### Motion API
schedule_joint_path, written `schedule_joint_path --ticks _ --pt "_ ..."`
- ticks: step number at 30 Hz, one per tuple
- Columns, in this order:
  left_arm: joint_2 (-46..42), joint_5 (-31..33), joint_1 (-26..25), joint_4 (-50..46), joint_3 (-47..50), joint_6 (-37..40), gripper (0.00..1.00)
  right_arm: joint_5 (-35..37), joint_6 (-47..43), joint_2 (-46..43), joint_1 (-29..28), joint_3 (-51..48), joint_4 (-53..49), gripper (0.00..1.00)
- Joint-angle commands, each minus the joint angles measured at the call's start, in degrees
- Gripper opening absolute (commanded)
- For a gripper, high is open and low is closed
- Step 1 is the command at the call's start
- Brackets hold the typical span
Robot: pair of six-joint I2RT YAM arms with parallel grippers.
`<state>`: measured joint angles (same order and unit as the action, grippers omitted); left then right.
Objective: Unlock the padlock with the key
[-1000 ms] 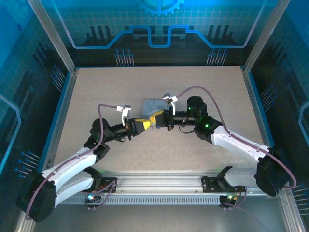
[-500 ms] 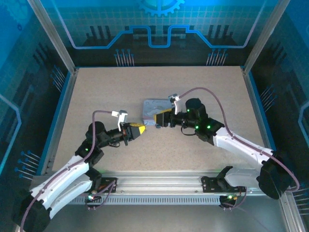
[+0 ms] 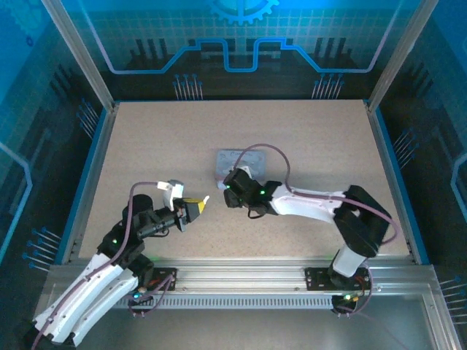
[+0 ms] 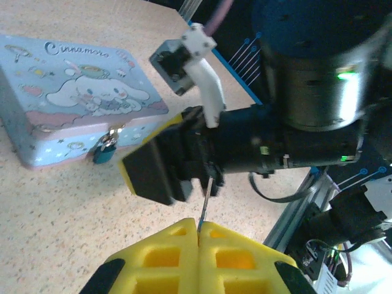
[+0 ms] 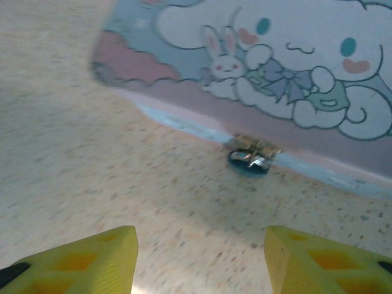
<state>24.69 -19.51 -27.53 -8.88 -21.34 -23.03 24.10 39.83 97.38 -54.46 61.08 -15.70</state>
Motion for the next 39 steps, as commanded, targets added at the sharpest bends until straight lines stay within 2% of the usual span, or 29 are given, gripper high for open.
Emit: schedule_joint_path --ticks 1,11,20,30,39 --pt "-2.0 1.4 0.4 -5.1 0.8 2.3 0.00 8.6 4.2 3.9 -0.6 4.1 -4.9 0.54" --pt "-3.2 -0.5 0.4 -3.6 2.3 1.4 0.00 14.7 7.0 12.5 -0.8 8.9 -4.7 0.44" --pt "-3.2 -2.4 0.4 -2.3 2.8 0.9 0.00 17.1 11.4 15.0 -0.7 8.6 -2.8 0.36" --pt "-3.2 -2.9 0.4 -2.2 2.8 0.8 0.00 16.7 13.5 17.0 0.1 9.9 -1.4 0.33" --pt "-3.3 -3.1 0.4 -2.1 3.0 0.9 0.00 14.4 11.7 15.9 0.5 9.9 -1.9 0.17"
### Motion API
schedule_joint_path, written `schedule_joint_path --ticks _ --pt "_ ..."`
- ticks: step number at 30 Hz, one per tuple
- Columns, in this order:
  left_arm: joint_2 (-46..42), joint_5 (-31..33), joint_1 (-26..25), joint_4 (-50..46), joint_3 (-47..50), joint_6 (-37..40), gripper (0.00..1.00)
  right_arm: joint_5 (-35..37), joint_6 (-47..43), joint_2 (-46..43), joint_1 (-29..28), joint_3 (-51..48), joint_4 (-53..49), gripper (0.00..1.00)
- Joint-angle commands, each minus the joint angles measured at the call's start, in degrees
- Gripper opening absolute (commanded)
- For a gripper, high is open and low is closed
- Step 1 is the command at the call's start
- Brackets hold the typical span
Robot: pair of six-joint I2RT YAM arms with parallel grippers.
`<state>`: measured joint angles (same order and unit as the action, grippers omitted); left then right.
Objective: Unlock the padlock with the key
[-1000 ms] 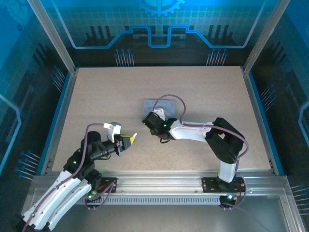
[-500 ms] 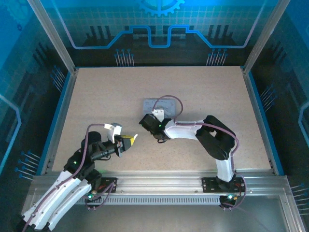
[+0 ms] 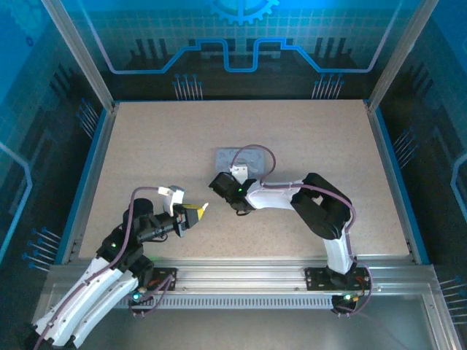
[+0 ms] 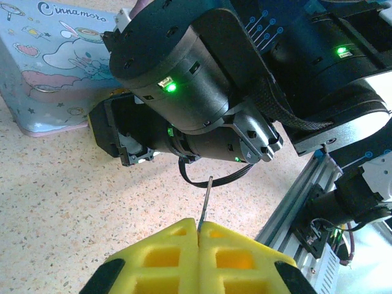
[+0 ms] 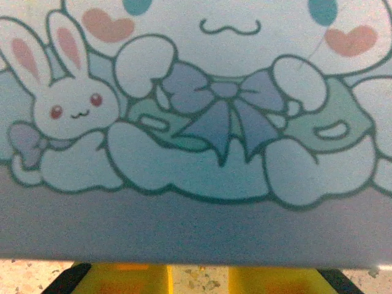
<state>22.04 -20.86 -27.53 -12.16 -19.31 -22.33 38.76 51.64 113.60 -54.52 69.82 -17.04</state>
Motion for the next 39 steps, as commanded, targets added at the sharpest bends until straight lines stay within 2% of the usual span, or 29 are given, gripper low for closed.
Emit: schedule_joint_path --ticks 1,10,22,30,39 --pt "-0.6 -1.6 0.4 1.2 1.0 0.3 0.00 -1.1 -0.6 -0.6 0.6 1.5 -1.2 0.17" --pt "-0.6 0.6 0.4 2.8 2.3 1.8 0.00 -10.7 -5.2 -4.9 1.8 5.4 -10.0 0.11" --pt "2.4 5.0 0.3 7.5 4.7 4.6 0.00 -26.7 -9.4 -7.1 6.5 8.5 -12.3 0.00" --pt "9.1 6.6 0.2 18.8 7.1 8.5 0.00 -36.6 -12.0 -8.3 9.7 10.8 -14.1 0.00" --pt "23.7 4.0 0.2 37.3 8.3 10.1 0.00 -44.5 -10.6 -11.0 12.4 9.6 -12.2 0.00"
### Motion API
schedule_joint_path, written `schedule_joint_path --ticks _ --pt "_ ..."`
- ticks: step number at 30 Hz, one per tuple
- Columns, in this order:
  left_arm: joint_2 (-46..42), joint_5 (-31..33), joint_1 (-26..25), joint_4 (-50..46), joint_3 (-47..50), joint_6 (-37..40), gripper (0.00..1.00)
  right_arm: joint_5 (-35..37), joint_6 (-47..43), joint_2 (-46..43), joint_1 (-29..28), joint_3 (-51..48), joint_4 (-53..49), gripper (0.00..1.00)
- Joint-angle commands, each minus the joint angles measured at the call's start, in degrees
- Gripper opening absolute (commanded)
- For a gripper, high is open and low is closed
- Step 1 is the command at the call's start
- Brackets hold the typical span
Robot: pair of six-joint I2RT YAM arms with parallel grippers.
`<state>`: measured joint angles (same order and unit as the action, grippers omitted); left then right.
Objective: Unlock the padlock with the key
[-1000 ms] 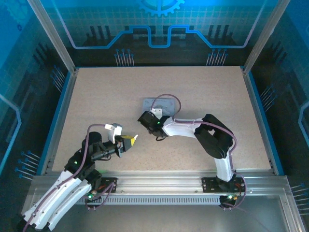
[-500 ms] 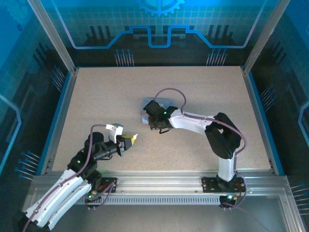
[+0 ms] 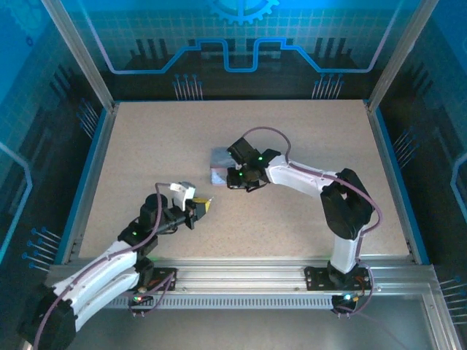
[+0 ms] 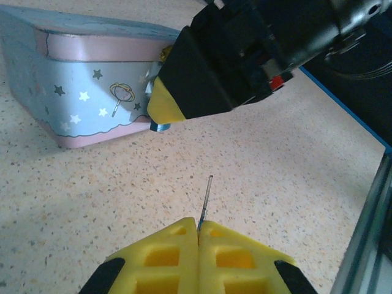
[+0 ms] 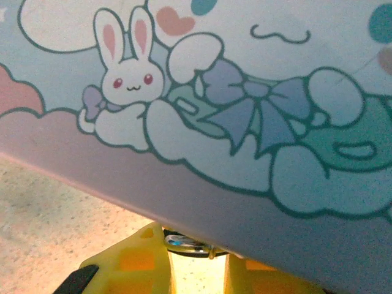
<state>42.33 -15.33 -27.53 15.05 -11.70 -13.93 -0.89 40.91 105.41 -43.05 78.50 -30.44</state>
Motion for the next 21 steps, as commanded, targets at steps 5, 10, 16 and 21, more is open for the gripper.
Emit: schedule_joint_path --ticks 5,10,16,21 --pt "14.0 -4.0 0.1 19.2 -0.5 0.5 0.00 -8.8 0.6 -3.5 2.6 0.3 2.3 0.00" --pt "19.3 -3.5 -0.2 22.2 -2.1 1.3 0.00 -13.3 1.6 -5.3 4.5 -1.5 4.3 0.00" --pt "27.2 -5.7 -0.3 33.0 -2.2 -1.7 0.00 -18.4 3.2 -7.4 6.6 -3.6 6.8 0.00" --pt "35.6 -6.5 -0.3 45.7 -1.8 -5.2 0.00 -20.4 4.3 -8.4 7.3 -4.6 7.8 0.00"
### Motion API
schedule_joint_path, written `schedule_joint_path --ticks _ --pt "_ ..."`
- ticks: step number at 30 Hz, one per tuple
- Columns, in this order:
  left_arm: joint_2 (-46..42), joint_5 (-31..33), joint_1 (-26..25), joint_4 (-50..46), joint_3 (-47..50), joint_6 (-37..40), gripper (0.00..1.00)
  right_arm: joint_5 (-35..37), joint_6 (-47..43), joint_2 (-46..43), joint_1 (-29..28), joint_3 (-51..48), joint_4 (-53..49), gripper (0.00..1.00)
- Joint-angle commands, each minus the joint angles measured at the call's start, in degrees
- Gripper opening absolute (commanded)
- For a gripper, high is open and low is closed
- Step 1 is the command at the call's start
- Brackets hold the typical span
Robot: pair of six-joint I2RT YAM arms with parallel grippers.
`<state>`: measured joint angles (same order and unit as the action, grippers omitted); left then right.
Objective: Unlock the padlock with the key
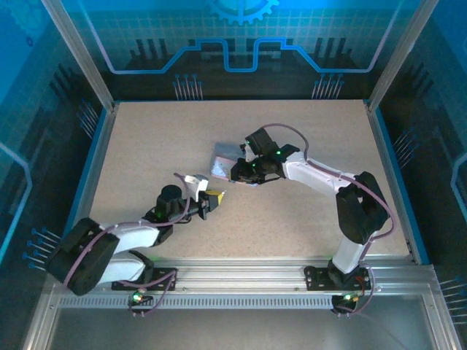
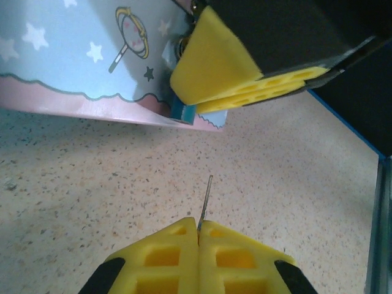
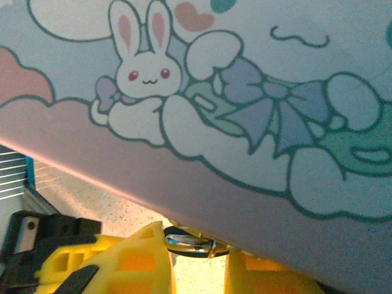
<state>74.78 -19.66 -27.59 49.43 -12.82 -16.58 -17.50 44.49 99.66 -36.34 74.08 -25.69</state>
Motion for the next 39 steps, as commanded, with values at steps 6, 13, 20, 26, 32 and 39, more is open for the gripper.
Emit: schedule_joint_path --ticks 6,13,20,26,32,39 --pt "10.5 -2.5 -0.3 21.7 -0.8 -5.2 0.00 -5.5 2.5 -3.7 0.8 -1.5 4.8 0.00" --pt "18.4 -2.5 -0.3 30.7 -0.9 -8.3 0.00 -5.6 3.3 -4.3 0.9 -1.7 5.1 0.00" --pt "17.0 -1.9 -0.1 30.5 -0.9 -8.2 0.00 -5.6 4.1 -4.9 1.1 -2.4 5.8 0.00" --pt "18.3 -3.5 0.0 30.8 -2.3 -10.8 0.00 -6.6 4.8 -5.6 1.2 -3.7 7.6 0.00" --pt "16.2 -3.3 0.0 30.7 -1.8 -10.8 0.00 -8.5 6.4 -6.1 2.1 -5.1 9.7 0.00" --pt "17.7 -3.2 0.2 30.7 -2.5 -11.3 0.00 -9.6 7.5 -7.0 2.4 -6.4 11.4 0.00"
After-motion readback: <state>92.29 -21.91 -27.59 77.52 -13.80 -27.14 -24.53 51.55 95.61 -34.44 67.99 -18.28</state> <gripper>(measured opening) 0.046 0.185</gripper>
